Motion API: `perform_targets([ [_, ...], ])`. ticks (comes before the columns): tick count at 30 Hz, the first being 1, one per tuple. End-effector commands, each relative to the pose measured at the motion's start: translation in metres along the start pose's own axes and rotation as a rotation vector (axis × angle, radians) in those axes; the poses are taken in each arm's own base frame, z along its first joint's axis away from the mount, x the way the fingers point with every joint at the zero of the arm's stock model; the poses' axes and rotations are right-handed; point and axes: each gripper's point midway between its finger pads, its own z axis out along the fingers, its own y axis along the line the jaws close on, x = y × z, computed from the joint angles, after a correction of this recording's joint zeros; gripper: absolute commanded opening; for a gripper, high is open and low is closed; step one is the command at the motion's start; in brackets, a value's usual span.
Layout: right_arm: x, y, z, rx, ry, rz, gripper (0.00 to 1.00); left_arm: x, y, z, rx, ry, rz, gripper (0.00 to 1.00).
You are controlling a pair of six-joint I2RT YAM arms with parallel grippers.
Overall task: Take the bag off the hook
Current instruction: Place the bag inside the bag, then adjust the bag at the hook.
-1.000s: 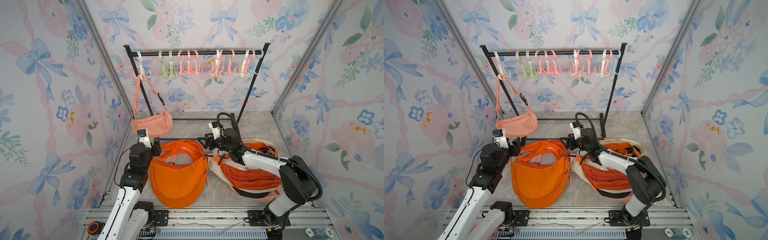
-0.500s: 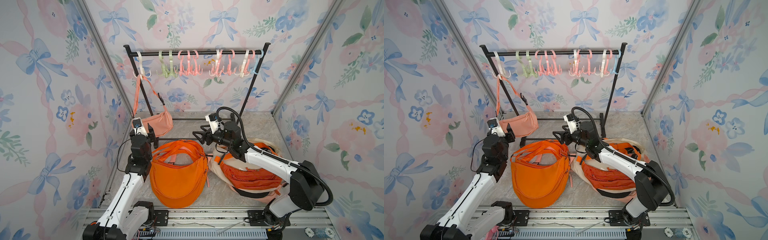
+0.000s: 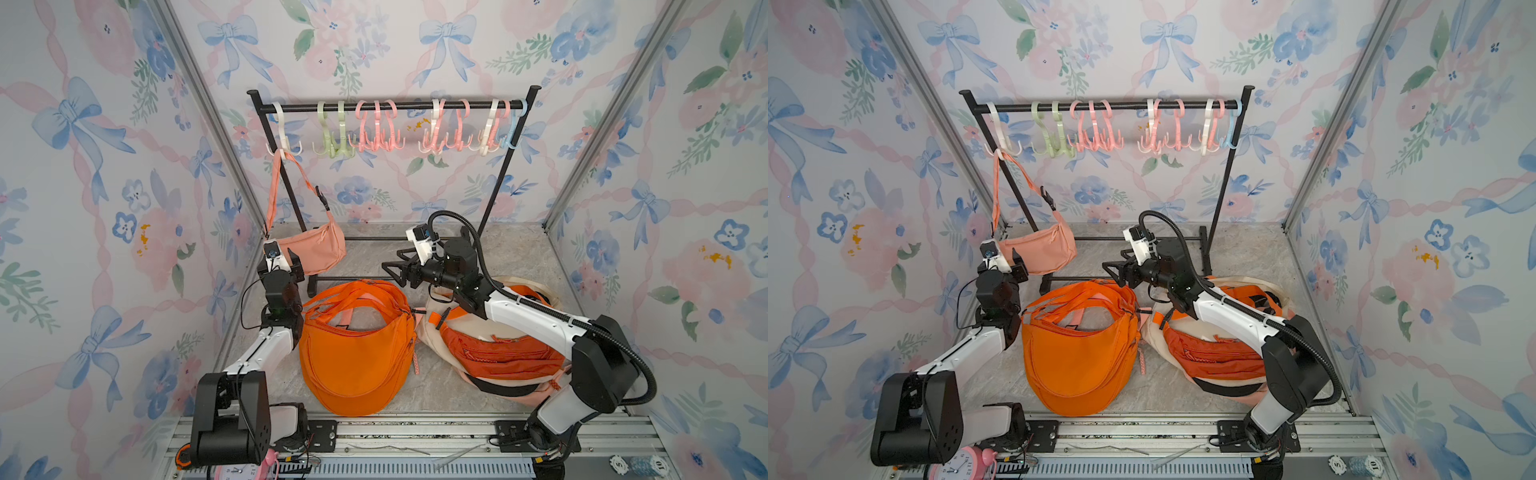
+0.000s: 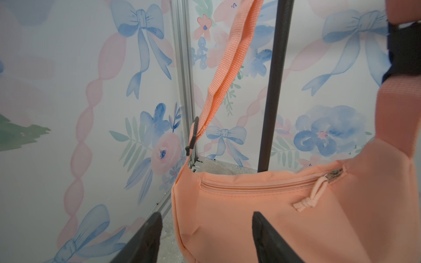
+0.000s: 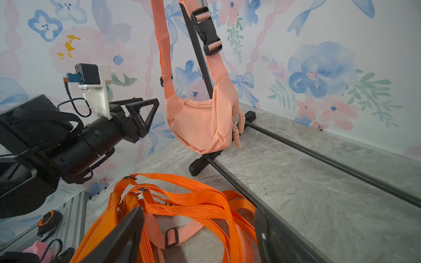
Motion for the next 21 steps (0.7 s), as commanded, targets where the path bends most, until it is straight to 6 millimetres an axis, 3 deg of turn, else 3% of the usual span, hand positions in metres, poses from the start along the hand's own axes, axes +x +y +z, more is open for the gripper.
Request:
perform_targets([
  [1, -0.014, 0.000, 0.002, -0.024, -0.020, -0.004, 0.78, -0.034, 0.007, 0.017, 0.001, -0.113, -0.023, 0.65],
  [5, -0.018, 0.001, 0.004, -0.027, -0.011, -0.021, 0.77, -0.039, 0.003, 0.037, 0.019, -0.117, 0.041, 0.64],
  [6, -0.021, 0.002, 0.004, -0.029, -0.010, -0.024, 0.77, -0.048, 0.002, 0.042, 0.026, -0.138, 0.041, 0.64],
  [7, -0.013, -0.003, 0.010, -0.023, 0.010, -0.019, 0.78, -0.053, 0.003, 0.047, 0.033, -0.149, 0.040, 0.64],
  [15, -0.011, -0.008, 0.027, -0.030, 0.043, -0.012, 0.78, -0.070, 0.003, 0.084, 0.110, -0.191, 0.015, 0.61],
  [21, -0.010, -0.009, 0.037, -0.040, 0.068, -0.010, 0.78, -0.079, -0.016, 0.104, 0.191, -0.219, 0.055, 0.55],
])
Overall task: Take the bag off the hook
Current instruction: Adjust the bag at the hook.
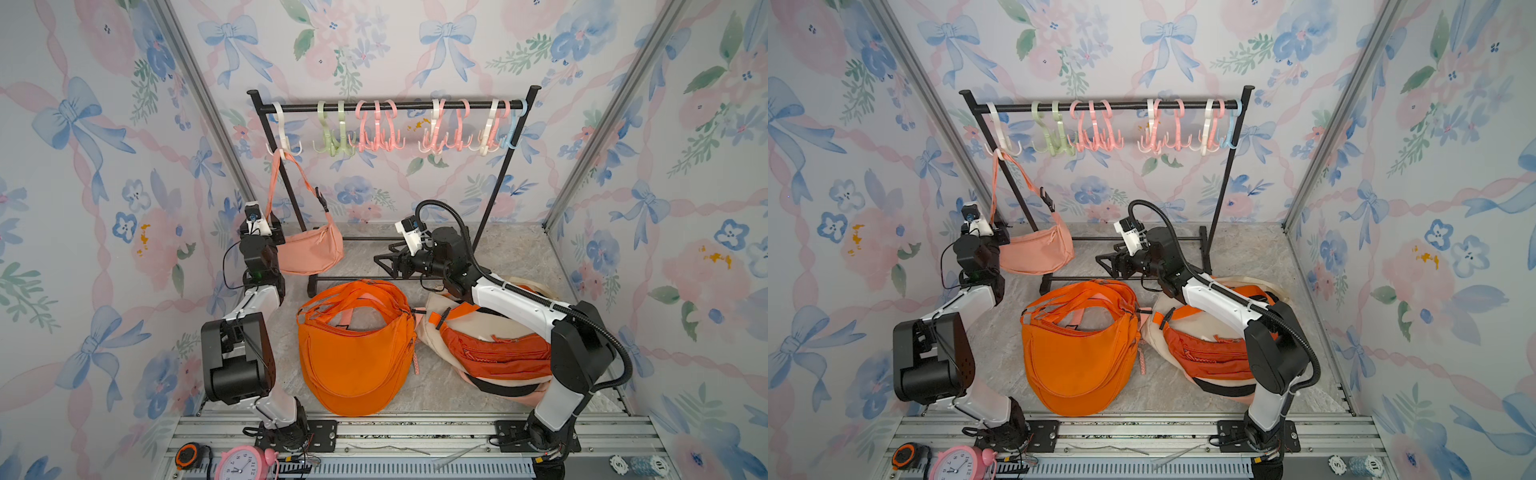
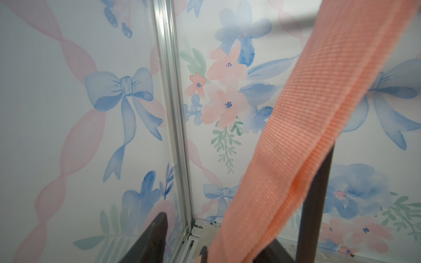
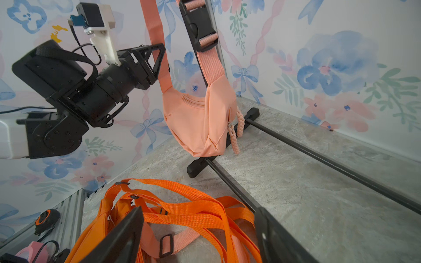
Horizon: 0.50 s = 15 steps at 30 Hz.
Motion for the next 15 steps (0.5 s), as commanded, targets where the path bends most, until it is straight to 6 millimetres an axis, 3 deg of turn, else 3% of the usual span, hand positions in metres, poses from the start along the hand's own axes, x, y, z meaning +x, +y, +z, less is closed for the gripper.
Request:
perform_targets([
  [1, -0.009, 0.002, 0.002, -0.018, 0.005, -0.018, 0.78, -0.013, -0.013, 0.010, 0.069, -0.047, 0.017, 0.54],
  [4, -0.010, 0.002, 0.003, -0.018, 0.007, -0.023, 0.78, -0.014, -0.015, 0.015, 0.083, -0.052, 0.022, 0.43],
  [10, -0.011, 0.002, 0.004, -0.018, 0.010, -0.027, 0.78, -0.022, -0.014, 0.009, 0.068, -0.062, -0.018, 0.01],
  [15, -0.014, 0.004, 0.002, -0.021, 0.000, -0.032, 0.78, -0.023, -0.034, -0.006, 0.115, -0.056, -0.035, 0.00],
])
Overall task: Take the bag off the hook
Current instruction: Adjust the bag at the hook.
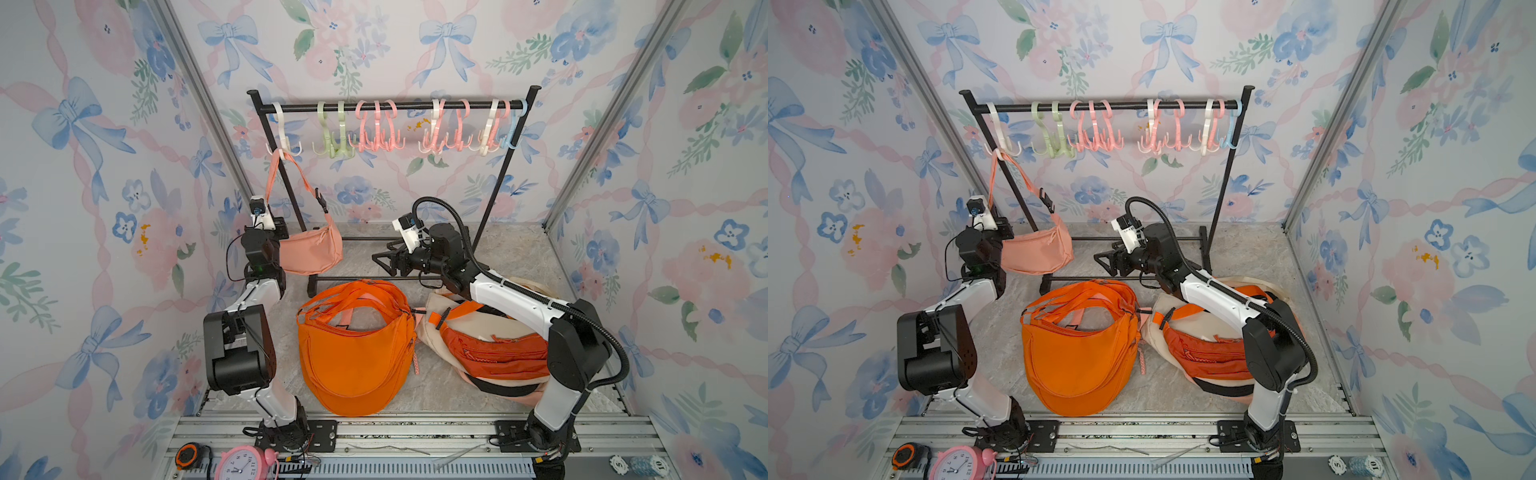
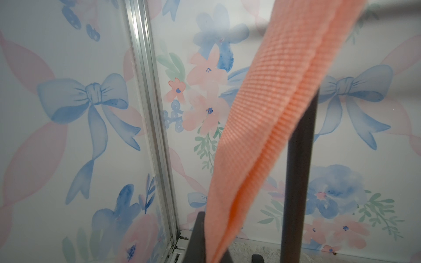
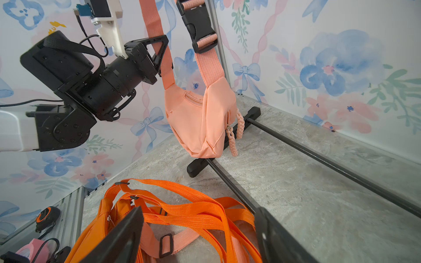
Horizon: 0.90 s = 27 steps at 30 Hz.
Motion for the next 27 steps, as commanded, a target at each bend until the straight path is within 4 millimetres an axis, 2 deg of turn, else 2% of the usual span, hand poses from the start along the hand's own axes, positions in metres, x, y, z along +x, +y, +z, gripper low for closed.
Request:
perform_targets([
  [1, -0.013, 0.004, -0.002, -0.016, -0.021, -0.026, 0.78, -0.022, -0.024, -0.015, 0.061, -0.048, -0.016, 0.00],
  [9, -0.033, 0.006, -0.014, -0.026, -0.067, -0.045, 0.78, -0.048, -0.087, -0.047, 0.183, -0.081, 0.023, 0.00],
  [20, -0.055, -0.008, -0.034, 0.003, -0.108, -0.064, 0.79, -0.087, -0.188, -0.068, 0.408, -0.097, 0.052, 0.00],
  [23, -0.062, -0.011, -0.035, 0.004, -0.107, -0.081, 0.79, -0.104, -0.204, -0.075, 0.450, -0.119, 0.043, 0.00],
  [27, -0.077, -0.013, -0.034, -0.011, -0.110, -0.126, 0.79, -0.126, -0.201, -0.084, 0.456, -0.125, -0.005, 0.00],
])
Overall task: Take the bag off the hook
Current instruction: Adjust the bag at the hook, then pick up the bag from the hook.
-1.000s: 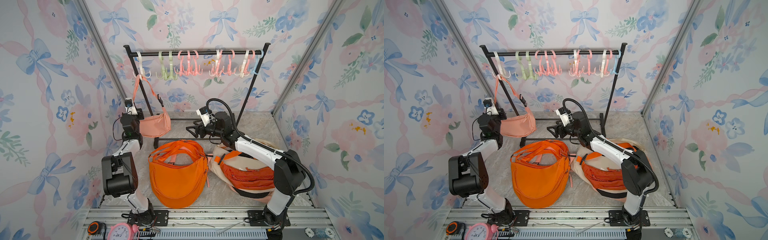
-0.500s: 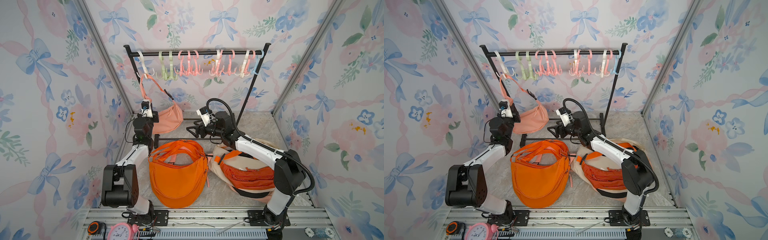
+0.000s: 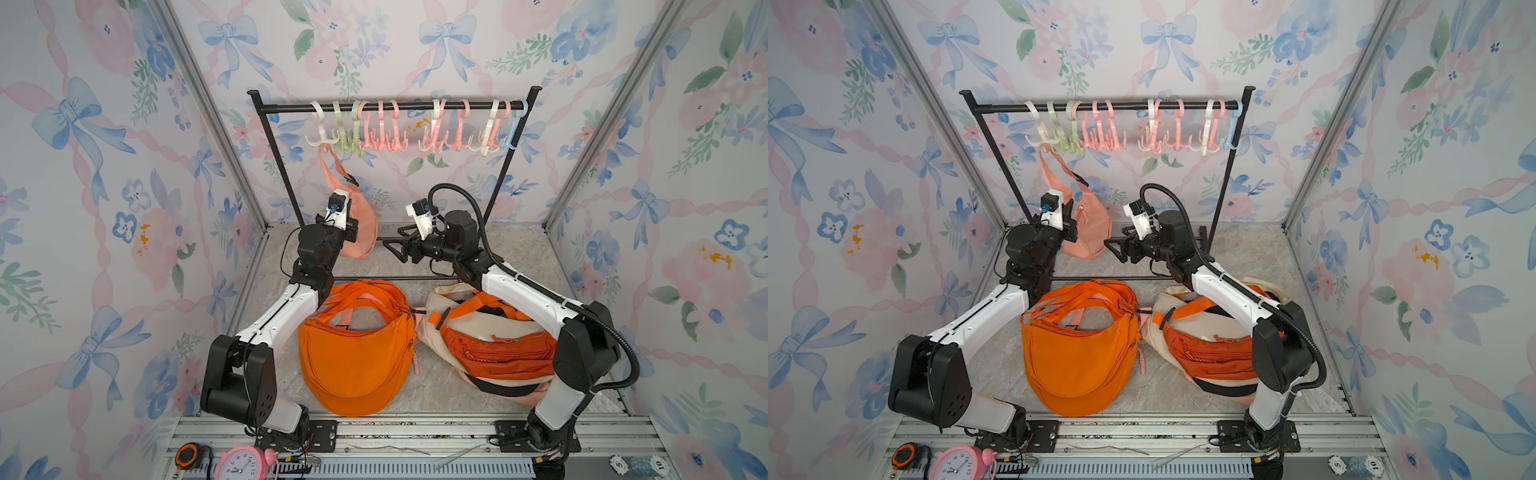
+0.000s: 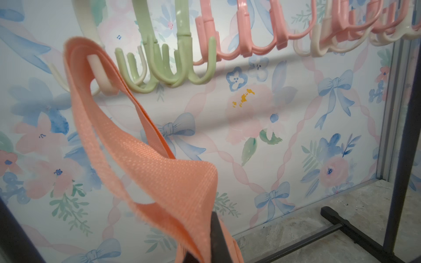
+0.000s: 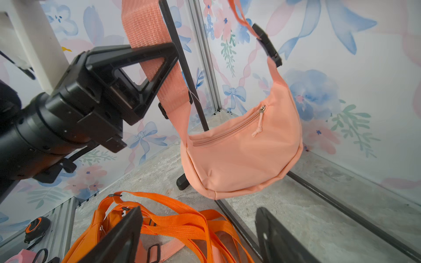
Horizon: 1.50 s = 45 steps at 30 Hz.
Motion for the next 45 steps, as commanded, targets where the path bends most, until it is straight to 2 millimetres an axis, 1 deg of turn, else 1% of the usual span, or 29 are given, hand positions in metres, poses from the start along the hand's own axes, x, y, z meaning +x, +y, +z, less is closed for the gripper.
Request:
perform_targets([
  [1, -0.029, 0.001, -0.003, -0.032, -0.034, -0.069, 0.79, -0.037, 0.009, -0.013, -0.017, -0.047, -0.027, 0.00],
  [3, -0.041, -0.005, -0.002, -0.034, -0.056, -0.082, 0.80, -0.041, 0.016, -0.023, -0.050, -0.040, -0.052, 0.00],
  [5, -0.047, -0.011, 0.005, -0.047, -0.057, -0.086, 0.80, -0.042, 0.021, -0.031, -0.056, -0.029, -0.066, 0.00],
  [7, -0.053, -0.013, 0.014, -0.071, -0.058, -0.096, 0.80, -0.040, 0.027, -0.039, -0.062, -0.006, -0.086, 0.00],
  [12, -0.065, -0.010, 0.042, -0.168, -0.088, -0.105, 0.81, -0.040, 0.039, -0.056, -0.053, 0.013, -0.148, 0.00],
  [13, -0.069, -0.009, 0.049, -0.184, -0.097, -0.104, 0.81, -0.039, 0.041, -0.058, -0.046, 0.024, -0.160, 0.00],
  [15, -0.069, -0.008, 0.064, -0.214, -0.098, -0.096, 0.81, -0.037, 0.042, -0.061, -0.035, 0.055, -0.175, 0.00],
  [16, -0.075, -0.005, 0.069, -0.226, -0.109, -0.100, 0.81, -0.035, 0.043, -0.063, -0.038, 0.072, -0.180, 0.00],
  [17, -0.075, -0.003, 0.075, -0.237, -0.110, -0.099, 0.81, -0.033, 0.045, -0.064, -0.046, 0.085, -0.183, 0.05],
  [19, -0.076, 0.000, 0.088, -0.258, -0.113, -0.094, 0.81, -0.030, 0.051, -0.068, -0.064, 0.099, -0.194, 0.24],
  [21, -0.080, 0.005, 0.097, -0.280, -0.131, -0.087, 0.82, -0.032, 0.058, -0.069, -0.073, 0.101, -0.210, 0.36],
  [22, -0.082, 0.007, 0.101, -0.291, -0.145, -0.083, 0.83, -0.031, 0.061, -0.068, -0.074, 0.112, -0.220, 0.38],
  [24, -0.087, 0.010, 0.108, -0.314, -0.180, -0.080, 0.84, -0.031, 0.066, -0.062, -0.087, 0.137, -0.231, 0.39],
  [26, -0.093, 0.010, 0.114, -0.322, -0.231, -0.086, 0.86, -0.031, 0.068, -0.056, -0.088, 0.165, -0.236, 0.37],
  [29, -0.096, 0.007, 0.124, -0.315, -0.300, -0.097, 0.89, -0.028, 0.070, -0.048, -0.092, 0.193, -0.247, 0.36],
  [30, -0.096, 0.004, 0.127, -0.299, -0.319, -0.100, 0.90, -0.026, 0.070, -0.045, -0.094, 0.201, -0.249, 0.39],
  [33, -0.094, -0.009, 0.133, -0.250, -0.351, -0.102, 0.91, -0.022, 0.071, -0.037, -0.094, 0.222, -0.247, 0.55],
  [34, -0.093, -0.012, 0.135, -0.239, -0.355, -0.100, 0.91, -0.019, 0.071, -0.033, -0.098, 0.230, -0.246, 0.57],
  [37, -0.090, -0.013, 0.137, -0.237, -0.353, -0.093, 0.90, -0.010, 0.076, -0.023, -0.134, 0.251, -0.236, 0.63],
  [41, -0.086, -0.011, 0.134, -0.255, -0.326, -0.086, 0.90, 0.003, 0.083, -0.007, -0.202, 0.260, -0.193, 0.65],
  [45, -0.083, -0.014, 0.124, -0.273, -0.297, -0.060, 0.89, 0.018, 0.090, 0.011, -0.244, 0.267, -0.157, 0.66],
])
